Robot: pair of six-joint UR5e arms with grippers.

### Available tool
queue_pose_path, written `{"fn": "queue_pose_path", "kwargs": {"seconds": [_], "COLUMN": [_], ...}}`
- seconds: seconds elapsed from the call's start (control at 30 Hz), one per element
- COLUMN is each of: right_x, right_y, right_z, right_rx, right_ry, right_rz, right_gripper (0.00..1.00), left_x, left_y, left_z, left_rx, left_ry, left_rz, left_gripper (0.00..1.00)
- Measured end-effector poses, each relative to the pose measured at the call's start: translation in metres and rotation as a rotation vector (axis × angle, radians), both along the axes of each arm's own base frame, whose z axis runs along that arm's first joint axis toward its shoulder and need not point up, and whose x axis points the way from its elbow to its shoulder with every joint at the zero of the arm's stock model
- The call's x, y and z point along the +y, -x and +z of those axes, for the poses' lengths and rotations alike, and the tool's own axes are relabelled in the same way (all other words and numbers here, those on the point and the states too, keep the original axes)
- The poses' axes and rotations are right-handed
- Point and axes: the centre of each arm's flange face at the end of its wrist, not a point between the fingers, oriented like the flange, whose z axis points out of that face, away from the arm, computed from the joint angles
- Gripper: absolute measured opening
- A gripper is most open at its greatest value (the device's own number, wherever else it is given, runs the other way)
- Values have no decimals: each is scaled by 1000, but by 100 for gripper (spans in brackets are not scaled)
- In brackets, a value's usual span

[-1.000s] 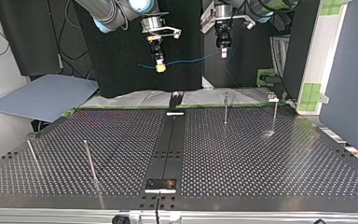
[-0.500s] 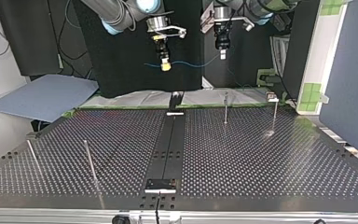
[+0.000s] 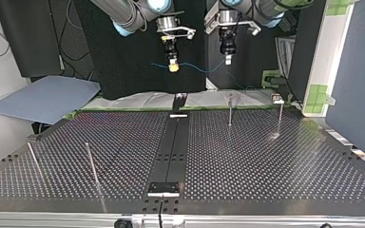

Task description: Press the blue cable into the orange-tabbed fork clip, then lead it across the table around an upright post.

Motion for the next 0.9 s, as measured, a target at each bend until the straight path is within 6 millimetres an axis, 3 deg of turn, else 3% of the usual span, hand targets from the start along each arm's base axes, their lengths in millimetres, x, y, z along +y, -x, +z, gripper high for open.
{"fn": "queue_pose_path", "kwargs": {"seconds": [0.23,0.57,0.9], "right_x": [-10,-25,-39], "right_y": [-1,-16,-29], "right_z": [-23,-57,-83], "right_rx": [-20,-14,28], "right_ry": [3,-11,-49], "right_rz": [-15,-13,-10], "right_gripper": [0,0,0], "left_x": [8,29,43], "left_y": [-10,-33,-70], "left_z": [-15,-33,-47], "left_rx": [-10,-24,-38], "left_ry": [44,35,34], "left_rz": [27,45,45], "left_gripper": [0,0,0]}}
